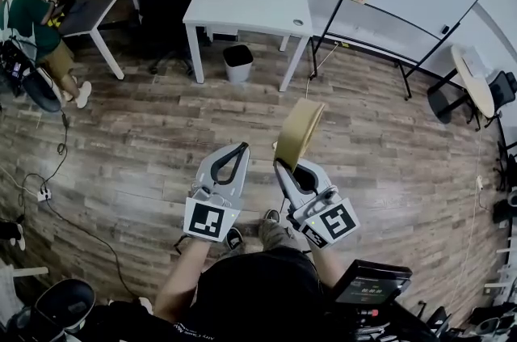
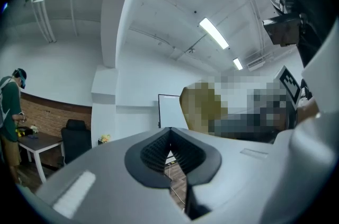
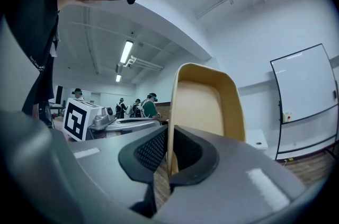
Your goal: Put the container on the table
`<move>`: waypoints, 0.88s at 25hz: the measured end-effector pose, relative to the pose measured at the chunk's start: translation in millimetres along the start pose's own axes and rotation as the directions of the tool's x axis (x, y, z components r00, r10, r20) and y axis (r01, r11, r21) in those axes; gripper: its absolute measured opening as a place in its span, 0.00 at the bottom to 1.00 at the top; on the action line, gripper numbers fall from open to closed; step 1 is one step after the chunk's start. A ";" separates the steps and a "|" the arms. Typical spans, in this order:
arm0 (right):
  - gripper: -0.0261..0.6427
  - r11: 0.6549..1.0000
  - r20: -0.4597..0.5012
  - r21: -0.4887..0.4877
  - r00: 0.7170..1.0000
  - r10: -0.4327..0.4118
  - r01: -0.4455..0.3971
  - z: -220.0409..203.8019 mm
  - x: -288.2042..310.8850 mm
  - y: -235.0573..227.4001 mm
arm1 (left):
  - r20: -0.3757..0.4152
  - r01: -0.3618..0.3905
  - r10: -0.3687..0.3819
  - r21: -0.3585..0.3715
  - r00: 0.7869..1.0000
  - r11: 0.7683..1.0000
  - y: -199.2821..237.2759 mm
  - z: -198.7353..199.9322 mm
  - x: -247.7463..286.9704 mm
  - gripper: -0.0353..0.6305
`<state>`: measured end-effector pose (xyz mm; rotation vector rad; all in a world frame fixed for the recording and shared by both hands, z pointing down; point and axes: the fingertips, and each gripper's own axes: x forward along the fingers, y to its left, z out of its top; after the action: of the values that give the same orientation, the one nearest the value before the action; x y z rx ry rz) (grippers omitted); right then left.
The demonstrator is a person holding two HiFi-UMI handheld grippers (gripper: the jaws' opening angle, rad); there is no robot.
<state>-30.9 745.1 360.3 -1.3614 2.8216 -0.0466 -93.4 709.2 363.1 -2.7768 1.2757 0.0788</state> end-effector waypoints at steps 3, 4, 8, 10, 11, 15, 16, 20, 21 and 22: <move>0.09 1.000 0.009 0.001 1.000 0.006 -0.006 2.4 8.2 -10.2 | -0.014 0.005 -0.005 0.007 1.000 1.000 1.8 -4.9 12.5 0.05; 0.09 1.000 0.015 0.006 1.000 0.007 -0.007 2.6 11.0 -16.4 | -0.018 0.004 -0.004 0.009 1.000 1.000 2.4 -6.5 18.4 0.05; 0.09 0.999 0.038 0.029 0.999 0.016 -0.017 -2.7 22.1 -46.9 | -0.036 -0.010 0.011 0.030 0.999 0.999 6.7 -13.4 46.0 0.05; 0.09 0.999 0.041 0.045 0.999 0.018 -0.020 -7.0 29.8 -66.1 | -0.050 -0.019 0.021 0.034 0.999 0.999 11.4 -17.3 61.5 0.05; 0.09 0.998 0.043 0.056 0.999 0.018 -0.020 -8.9 34.5 -76.7 | -0.061 -0.022 0.024 0.035 0.998 0.999 14.3 -19.7 69.6 0.05; 0.09 0.993 0.053 0.110 0.998 0.024 -0.030 -16.0 54.0 -122.4 | -0.114 -0.045 0.050 0.042 0.992 0.998 28.6 -31.4 104.9 0.05; 0.09 0.992 0.054 0.121 0.998 0.026 -0.032 -17.0 57.6 -133.2 | -0.125 -0.053 0.057 0.041 0.990 0.998 31.2 -34.1 114.2 0.05; 0.09 0.986 0.054 0.160 0.998 0.034 -0.042 -16.7 69.1 -169.1 | -0.145 -0.057 0.062 0.036 0.987 0.998 36.2 -37.4 149.6 0.05; 0.09 0.985 0.055 0.168 0.998 0.042 -0.050 -16.9 70.5 -174.8 | -0.147 -0.058 0.063 0.038 0.987 0.998 36.0 -38.2 155.3 0.05; 0.09 0.983 0.055 0.172 0.997 0.049 -0.058 -17.8 71.9 -180.1 | -0.151 -0.063 0.067 0.036 0.986 0.997 35.8 -40.1 160.3 0.05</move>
<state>64.9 577.2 383.9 -1.2326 2.7362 -0.2487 -15.8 561.1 387.8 -2.7608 1.3886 -0.1512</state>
